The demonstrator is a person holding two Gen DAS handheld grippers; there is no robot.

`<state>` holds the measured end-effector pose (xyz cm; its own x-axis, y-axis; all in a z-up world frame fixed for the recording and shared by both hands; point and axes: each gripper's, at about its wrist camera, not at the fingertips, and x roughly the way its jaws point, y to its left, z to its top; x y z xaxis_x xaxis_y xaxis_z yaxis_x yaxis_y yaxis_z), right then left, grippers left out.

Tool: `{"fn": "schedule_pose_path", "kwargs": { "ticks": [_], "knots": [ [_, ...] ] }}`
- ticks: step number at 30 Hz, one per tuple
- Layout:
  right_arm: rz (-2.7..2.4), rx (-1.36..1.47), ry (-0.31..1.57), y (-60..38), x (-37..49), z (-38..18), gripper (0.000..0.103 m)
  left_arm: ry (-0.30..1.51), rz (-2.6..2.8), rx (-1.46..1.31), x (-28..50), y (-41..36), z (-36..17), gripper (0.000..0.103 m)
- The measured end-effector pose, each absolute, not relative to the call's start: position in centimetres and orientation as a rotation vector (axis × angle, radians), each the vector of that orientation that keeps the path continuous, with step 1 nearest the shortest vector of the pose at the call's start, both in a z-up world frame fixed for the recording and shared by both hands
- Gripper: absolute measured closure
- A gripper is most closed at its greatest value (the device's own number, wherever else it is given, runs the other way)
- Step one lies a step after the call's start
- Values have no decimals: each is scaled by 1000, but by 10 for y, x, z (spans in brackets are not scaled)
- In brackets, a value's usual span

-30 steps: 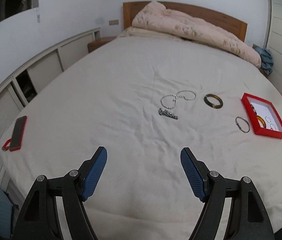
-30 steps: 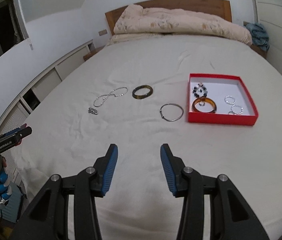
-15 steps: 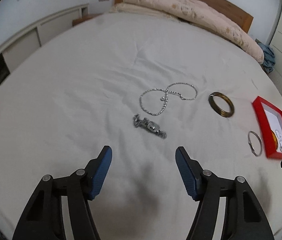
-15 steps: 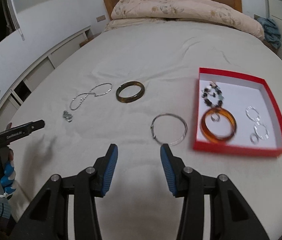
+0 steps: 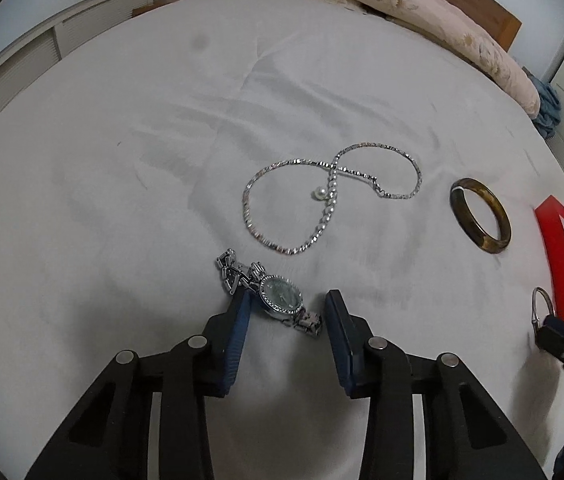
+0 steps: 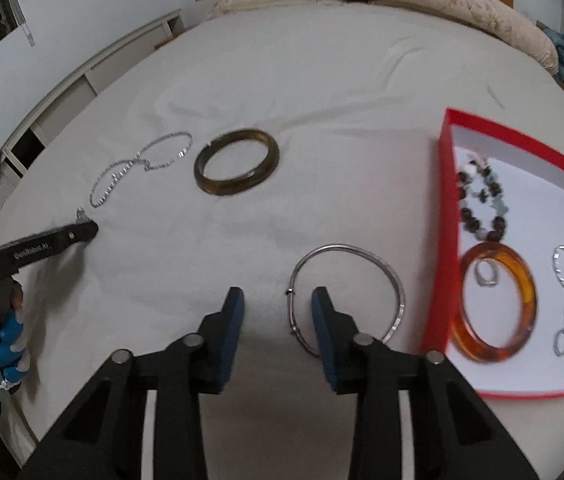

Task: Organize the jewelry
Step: 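Lower the left tool to the watch while the right tool approaches the silver cuff bangle, then grasp the silver watch with the left tool while the right tool grasps the silver cuff bangle, then carry the watch and cuff bangle into the red box and open both tools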

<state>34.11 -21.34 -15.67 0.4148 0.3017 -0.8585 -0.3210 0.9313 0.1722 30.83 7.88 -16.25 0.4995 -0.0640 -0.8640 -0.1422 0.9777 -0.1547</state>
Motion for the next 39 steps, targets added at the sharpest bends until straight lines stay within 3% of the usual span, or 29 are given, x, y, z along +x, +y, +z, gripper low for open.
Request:
{"fn": "schedule_pose_path", "kwargs": {
  "ticks": [6,8,10,11,39],
  "knots": [
    [398,14,1113,-215,346,-172,80,1042,37,-208,314,81,-165,69],
    [404,38,1117,-217,348,-174,84,1032,42,-206,316,79,-165,80],
    [410,67,1119,-220,348,-174,97,1028,48,-224,315,81,-166,91],
    [422,92,1122,-222,348,-175,97,1026,49,-238,312,82,-165,93],
    [501,299,862,-228,208,-53,98,862,-36,-109,200,22,-46,93]
  ]
}}
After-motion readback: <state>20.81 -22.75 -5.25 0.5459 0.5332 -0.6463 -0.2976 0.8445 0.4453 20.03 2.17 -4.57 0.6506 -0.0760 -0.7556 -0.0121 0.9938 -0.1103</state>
